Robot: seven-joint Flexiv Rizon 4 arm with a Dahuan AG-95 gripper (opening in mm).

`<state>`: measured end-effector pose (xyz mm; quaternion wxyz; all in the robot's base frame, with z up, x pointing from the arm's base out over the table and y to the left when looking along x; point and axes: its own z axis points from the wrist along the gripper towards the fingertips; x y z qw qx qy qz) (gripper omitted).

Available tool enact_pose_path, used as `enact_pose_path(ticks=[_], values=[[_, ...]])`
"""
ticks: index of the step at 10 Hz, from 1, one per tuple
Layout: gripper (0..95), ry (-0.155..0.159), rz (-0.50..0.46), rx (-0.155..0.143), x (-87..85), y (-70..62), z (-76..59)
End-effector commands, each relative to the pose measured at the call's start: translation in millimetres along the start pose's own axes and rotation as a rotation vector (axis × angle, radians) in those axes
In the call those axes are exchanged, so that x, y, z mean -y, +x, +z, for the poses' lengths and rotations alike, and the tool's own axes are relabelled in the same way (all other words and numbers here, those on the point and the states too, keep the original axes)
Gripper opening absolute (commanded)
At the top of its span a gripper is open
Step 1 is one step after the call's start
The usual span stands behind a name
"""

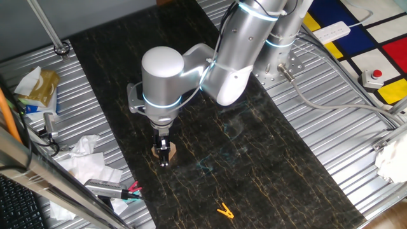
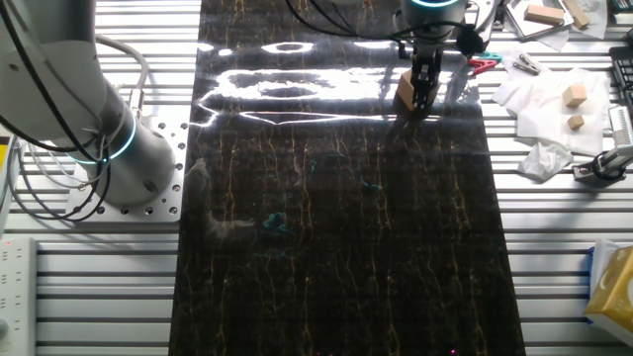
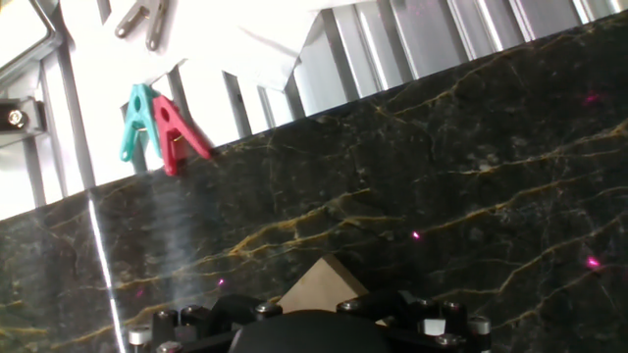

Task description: Use the gripper to push the small block from left to right

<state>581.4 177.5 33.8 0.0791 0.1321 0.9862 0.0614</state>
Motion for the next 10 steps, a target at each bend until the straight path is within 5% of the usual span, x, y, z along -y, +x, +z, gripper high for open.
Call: enact_pose_path(ticks=[1,10], values=[[95.0,-0.001,0.0,0.001,-0.2,0.4,-0.3],[95.0,-0.005,0.0,0.009,-6.5,-1.5,1.5]])
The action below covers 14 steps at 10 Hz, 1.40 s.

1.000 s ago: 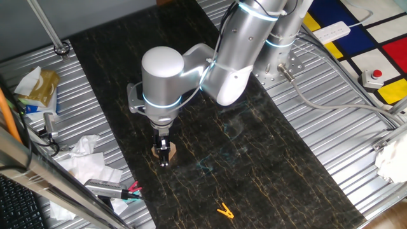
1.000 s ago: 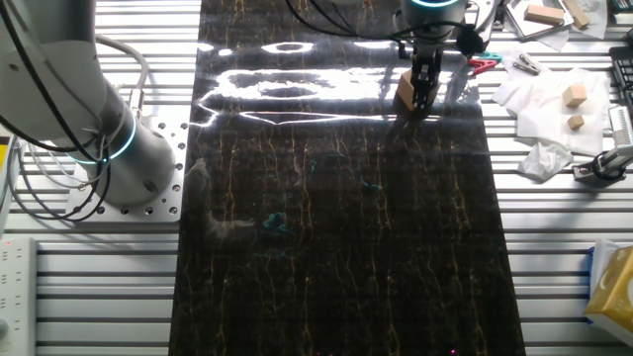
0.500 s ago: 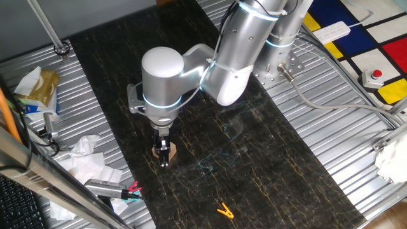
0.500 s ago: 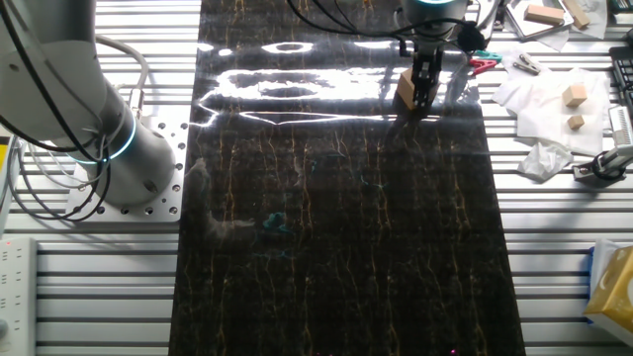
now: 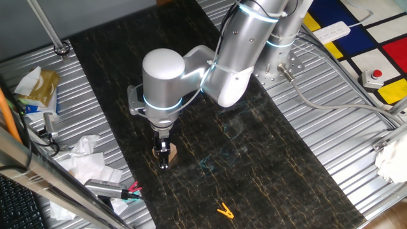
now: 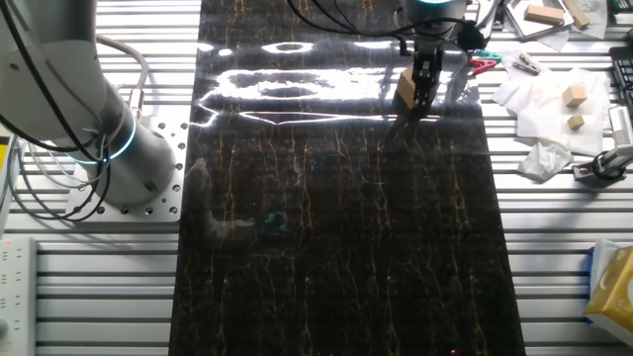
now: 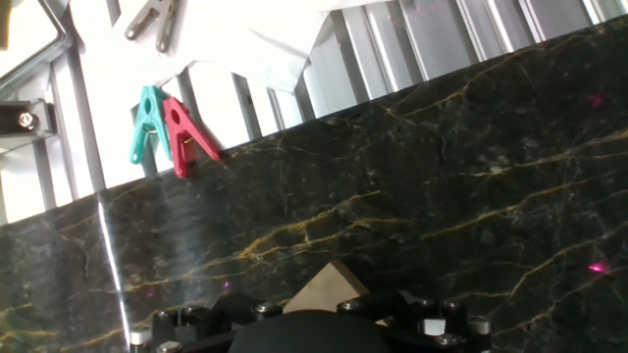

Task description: Use the gripper to push the small block from left to right

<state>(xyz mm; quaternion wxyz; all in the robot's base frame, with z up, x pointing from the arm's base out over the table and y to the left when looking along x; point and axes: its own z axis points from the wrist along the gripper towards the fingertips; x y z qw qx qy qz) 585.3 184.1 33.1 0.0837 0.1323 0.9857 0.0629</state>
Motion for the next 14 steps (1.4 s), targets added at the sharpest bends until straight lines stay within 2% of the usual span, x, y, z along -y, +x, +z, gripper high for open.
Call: enact_pose_path(ticks=[1,10,14], values=[[95.0,-0.002,0.0,0.0,0.6,0.3,-0.5],[95.0,0.001,0.0,-0.002,0.6,0.3,-0.4],[95.0,0.011,-0.002,0.001,0.7,0.2,-0.1]])
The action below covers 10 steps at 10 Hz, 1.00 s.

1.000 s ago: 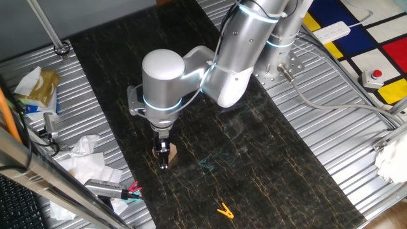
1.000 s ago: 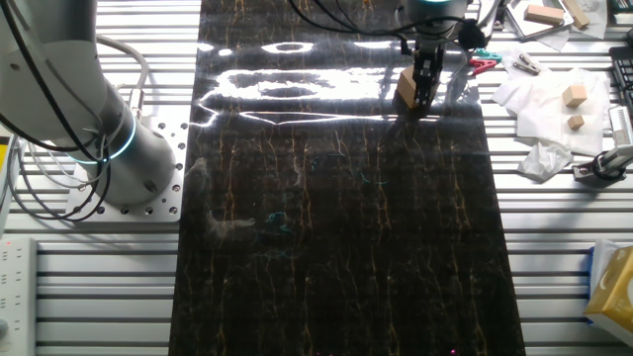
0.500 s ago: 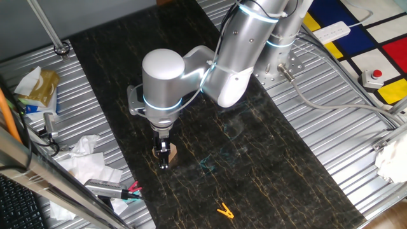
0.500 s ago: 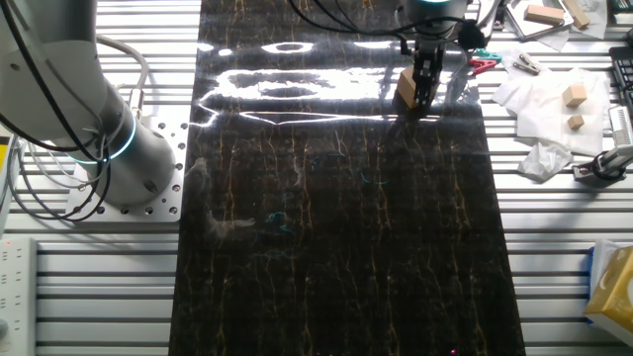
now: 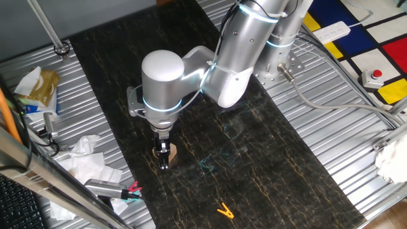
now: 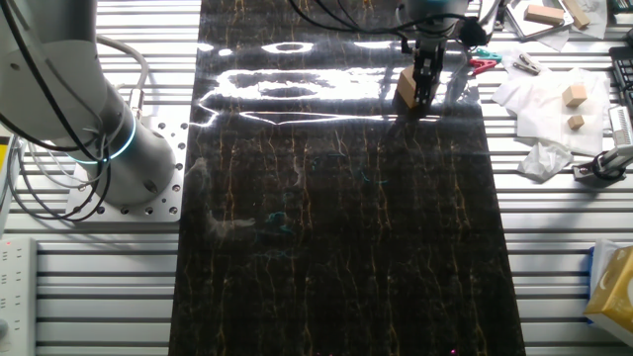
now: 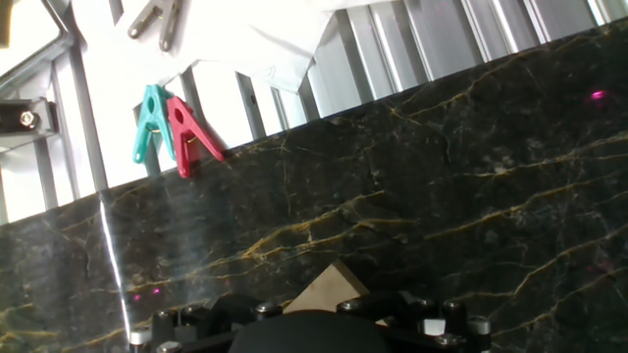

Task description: Use the gripper to push the small block from left to right

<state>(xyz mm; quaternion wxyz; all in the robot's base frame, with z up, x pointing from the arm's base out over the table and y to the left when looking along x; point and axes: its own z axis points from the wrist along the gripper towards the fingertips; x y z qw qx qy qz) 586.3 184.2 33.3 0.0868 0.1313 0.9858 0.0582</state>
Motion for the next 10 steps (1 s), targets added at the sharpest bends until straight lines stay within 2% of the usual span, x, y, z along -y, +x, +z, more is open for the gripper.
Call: enact_pose_path(ticks=[1,2,3,4,6,7,9,10], values=[[95.0,0.003,0.001,-0.008,1.2,1.1,0.5],[95.0,0.007,0.0,-0.009,1.2,1.1,0.5],[76.0,0.011,-0.007,-0.006,1.2,1.1,0.5],[76.0,0.029,-0.048,0.002,1.2,1.1,0.5],[76.0,0.09,-0.178,0.012,1.2,1.1,0.5],[76.0,0.101,-0.247,0.009,1.2,1.1,0.5],[76.0,0.102,-0.291,0.001,1.2,1.1,0.5],[95.0,0.098,-0.325,-0.005,1.2,1.1,0.5]])
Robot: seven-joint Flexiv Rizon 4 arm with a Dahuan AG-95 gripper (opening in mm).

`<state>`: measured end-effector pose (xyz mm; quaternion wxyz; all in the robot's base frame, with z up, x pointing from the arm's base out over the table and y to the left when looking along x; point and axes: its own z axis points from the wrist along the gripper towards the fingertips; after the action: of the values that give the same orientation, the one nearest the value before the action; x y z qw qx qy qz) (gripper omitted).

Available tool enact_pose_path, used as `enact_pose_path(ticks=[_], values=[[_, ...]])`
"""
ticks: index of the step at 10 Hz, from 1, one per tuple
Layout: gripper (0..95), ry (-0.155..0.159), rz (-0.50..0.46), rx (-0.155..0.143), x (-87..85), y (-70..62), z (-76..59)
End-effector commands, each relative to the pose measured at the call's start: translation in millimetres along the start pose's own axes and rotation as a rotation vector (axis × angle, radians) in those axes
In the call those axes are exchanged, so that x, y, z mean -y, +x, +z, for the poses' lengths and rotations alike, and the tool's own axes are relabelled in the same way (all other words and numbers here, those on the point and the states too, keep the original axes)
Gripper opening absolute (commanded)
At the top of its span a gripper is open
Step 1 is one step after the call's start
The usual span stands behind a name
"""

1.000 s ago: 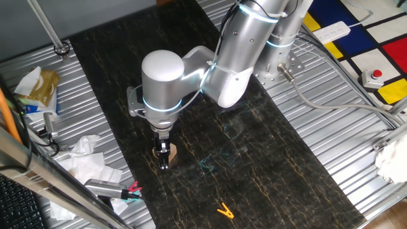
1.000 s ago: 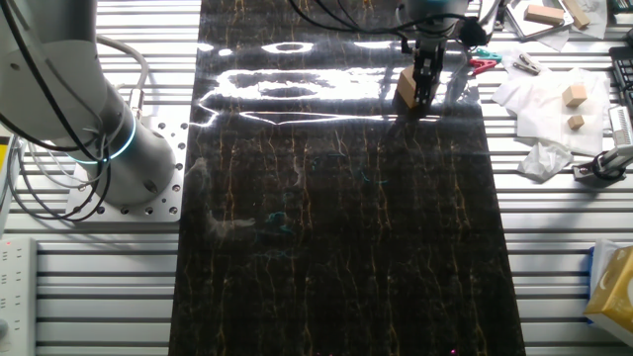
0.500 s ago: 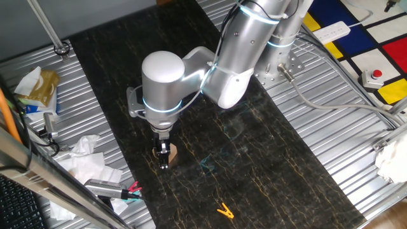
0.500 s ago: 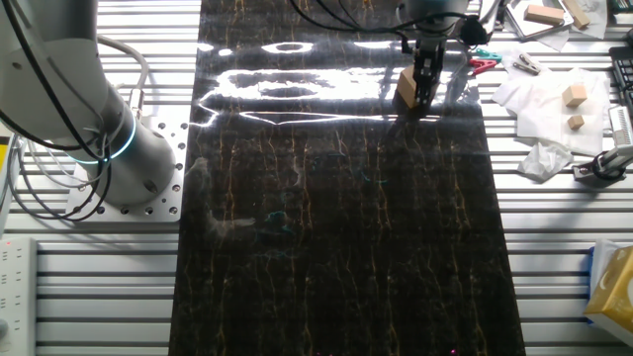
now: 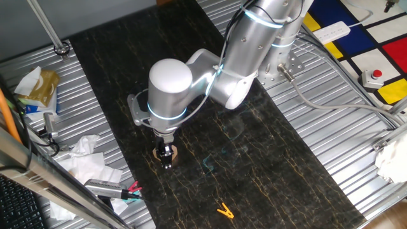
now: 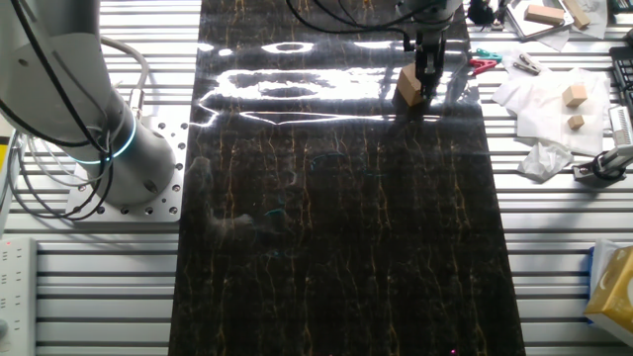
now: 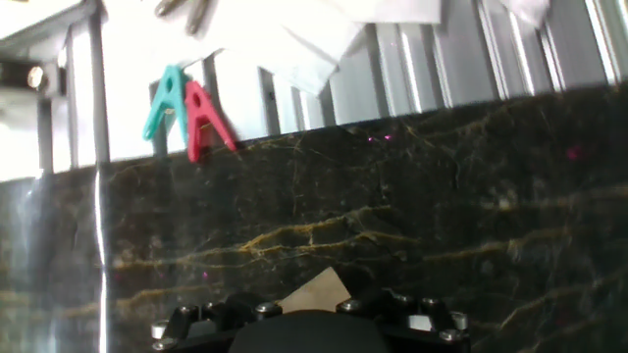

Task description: Use the gripper to push the small block from left to right

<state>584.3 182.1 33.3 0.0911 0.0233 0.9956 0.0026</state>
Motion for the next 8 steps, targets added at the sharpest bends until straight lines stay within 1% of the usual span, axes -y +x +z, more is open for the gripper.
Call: enact_pose_path(ticks=[1,3,6,8], values=[[95.0,0.003,-0.105,-0.01,-1.3,-0.5,0.9],[95.0,0.001,-0.126,-0.008,-1.3,-0.5,0.9],[95.0,-0.001,-0.132,-0.013,-1.3,-0.5,0.9],[95.0,-0.007,-0.146,-0.012,-1.3,-0.5,0.9]])
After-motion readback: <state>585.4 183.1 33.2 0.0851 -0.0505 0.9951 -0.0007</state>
